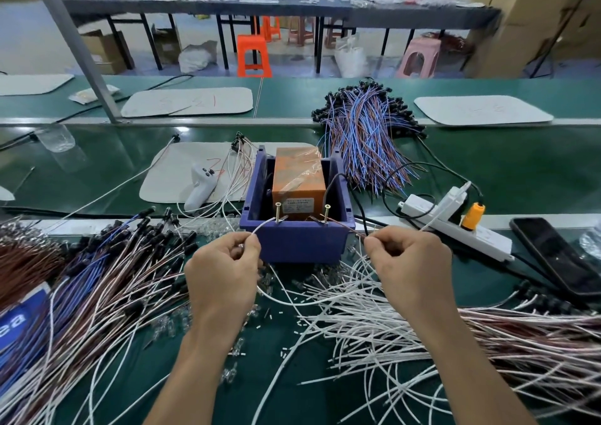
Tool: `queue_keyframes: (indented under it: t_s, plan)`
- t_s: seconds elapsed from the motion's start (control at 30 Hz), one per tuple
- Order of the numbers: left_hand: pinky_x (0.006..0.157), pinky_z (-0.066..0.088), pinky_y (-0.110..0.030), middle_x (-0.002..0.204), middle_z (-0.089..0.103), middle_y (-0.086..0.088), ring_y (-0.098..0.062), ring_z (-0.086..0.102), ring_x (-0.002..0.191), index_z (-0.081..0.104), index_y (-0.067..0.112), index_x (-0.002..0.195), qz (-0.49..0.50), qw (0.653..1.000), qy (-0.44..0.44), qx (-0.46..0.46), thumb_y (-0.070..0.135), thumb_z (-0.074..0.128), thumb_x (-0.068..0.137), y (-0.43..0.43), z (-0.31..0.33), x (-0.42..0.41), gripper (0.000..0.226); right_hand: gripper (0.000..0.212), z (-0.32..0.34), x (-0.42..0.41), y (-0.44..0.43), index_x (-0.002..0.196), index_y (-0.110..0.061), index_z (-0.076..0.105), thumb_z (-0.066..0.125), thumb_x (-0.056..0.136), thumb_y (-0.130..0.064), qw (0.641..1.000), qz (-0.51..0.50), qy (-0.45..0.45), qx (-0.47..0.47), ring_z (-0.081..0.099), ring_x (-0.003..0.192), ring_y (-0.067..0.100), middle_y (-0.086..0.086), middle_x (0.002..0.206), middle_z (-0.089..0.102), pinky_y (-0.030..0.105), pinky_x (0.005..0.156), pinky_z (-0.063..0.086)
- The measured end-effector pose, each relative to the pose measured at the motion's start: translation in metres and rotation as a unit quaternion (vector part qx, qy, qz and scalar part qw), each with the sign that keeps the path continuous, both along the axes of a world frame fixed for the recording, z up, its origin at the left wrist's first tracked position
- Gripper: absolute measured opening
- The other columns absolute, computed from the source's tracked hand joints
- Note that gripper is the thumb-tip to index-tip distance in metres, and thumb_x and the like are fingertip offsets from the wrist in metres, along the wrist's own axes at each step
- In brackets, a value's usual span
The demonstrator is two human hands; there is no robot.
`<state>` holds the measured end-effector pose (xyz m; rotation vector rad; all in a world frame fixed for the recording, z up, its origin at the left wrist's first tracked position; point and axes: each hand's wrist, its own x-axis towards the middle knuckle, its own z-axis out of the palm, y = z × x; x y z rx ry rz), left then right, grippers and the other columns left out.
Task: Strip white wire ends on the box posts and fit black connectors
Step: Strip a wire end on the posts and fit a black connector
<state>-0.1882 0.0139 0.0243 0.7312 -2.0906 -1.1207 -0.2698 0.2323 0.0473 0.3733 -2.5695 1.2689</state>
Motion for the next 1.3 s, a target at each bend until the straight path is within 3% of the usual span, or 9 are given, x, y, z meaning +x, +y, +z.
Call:
queue_keyframes:
  t_s: [0.37,0.57,0.67,0.8,0.9,1.03,1.13,1.23,1.3]
  plan:
    - [0.042,0.050,-0.018,0.057,0.068,0.020,-0.006,0.063,0.042,0.068,0.045,0.073,-0.021,1.000,0.012,-0.010,0.023,0.073,0.093,-0.002,-0.004,0.000,0.030,0.019,0.001,0.009,-0.002,0.071,-0.023,0.073,0.074,0.090,-0.025,0.995,-0.003,0.039,0.087,0.057,0.052,0.010,-0.012,0.055,0.062,0.032,0.057,0.052]
    - [0.045,0.053,-0.026,0.058,0.069,0.020,-0.006,0.064,0.043,0.071,0.050,0.087,-0.032,0.999,0.022,-0.005,0.036,0.067,0.090,0.000,-0.001,0.000,0.014,0.018,-0.004,0.017,-0.011,0.076,-0.022,0.071,0.070,0.093,-0.028,0.985,-0.002,0.061,0.161,0.059,0.058,0.019,-0.007,0.062,0.066,0.032,0.061,0.051]
    - [0.044,0.052,-0.025,0.059,0.069,0.018,-0.007,0.064,0.043,0.069,0.054,0.090,-0.037,0.999,0.025,-0.002,0.030,0.070,0.092,0.001,-0.001,-0.001,0.024,0.017,-0.006,0.024,-0.011,0.078,-0.023,0.071,0.071,0.093,-0.030,0.981,0.025,0.071,0.176,0.059,0.058,0.016,-0.007,0.063,0.067,0.030,0.058,0.048]
    - [0.037,0.047,-0.021,0.060,0.070,0.014,-0.011,0.060,0.038,0.073,0.048,0.088,-0.049,0.998,0.034,0.018,0.026,0.073,0.094,0.004,0.001,0.003,0.023,0.013,-0.002,0.038,-0.012,0.088,-0.027,0.075,0.069,0.093,-0.037,0.982,0.111,0.020,0.152,0.063,0.067,0.006,-0.013,0.074,0.072,0.030,0.072,0.055]
    - [0.036,0.042,-0.019,0.061,0.071,0.000,-0.013,0.053,0.033,0.078,0.038,0.082,-0.059,0.984,0.103,0.130,0.023,0.071,0.096,0.010,0.004,0.002,0.022,0.038,0.003,0.053,-0.016,0.097,-0.033,0.073,0.055,0.088,-0.066,0.974,0.172,-0.058,0.136,0.062,0.080,0.001,-0.018,0.083,0.071,0.026,0.078,0.051]
    - [0.038,0.045,-0.022,0.061,0.069,-0.008,-0.016,0.052,0.036,0.078,0.018,0.081,-0.033,0.942,0.195,0.269,0.018,0.070,0.097,0.008,0.013,-0.002,0.019,0.060,0.005,0.067,-0.017,0.093,-0.032,0.071,0.054,0.073,-0.086,0.916,0.317,-0.208,0.131,0.062,0.076,-0.001,-0.016,0.082,0.070,0.024,0.067,0.050]
    - [0.040,0.047,-0.023,0.058,0.066,-0.006,-0.016,0.054,0.040,0.077,0.017,0.080,-0.007,0.940,0.223,0.259,0.016,0.068,0.098,-0.002,0.022,-0.002,0.020,0.044,0.006,0.065,-0.007,0.080,-0.026,0.070,0.076,0.073,-0.069,0.871,0.390,-0.278,0.111,0.054,0.059,0.001,-0.010,0.068,0.065,0.020,0.053,0.042]
    - [0.047,0.056,-0.026,0.065,0.072,-0.008,-0.020,0.064,0.048,0.078,0.021,0.081,-0.010,0.940,0.227,0.255,0.021,0.064,0.101,-0.014,0.030,0.001,0.024,0.017,0.009,0.055,0.003,0.075,-0.030,0.070,0.086,0.078,-0.037,0.900,0.351,-0.234,0.110,0.059,0.057,-0.001,-0.014,0.069,0.069,0.015,0.052,0.047]
    - [0.059,0.061,-0.027,0.079,0.077,-0.010,-0.023,0.074,0.065,0.077,0.017,0.092,-0.039,0.940,0.199,0.276,0.033,0.056,0.105,-0.016,0.031,0.004,0.030,0.013,0.012,0.043,0.006,0.077,-0.027,0.073,0.083,0.084,-0.026,0.931,0.278,-0.237,-0.011,0.056,0.050,0.003,-0.010,0.066,0.069,0.016,0.047,0.044]
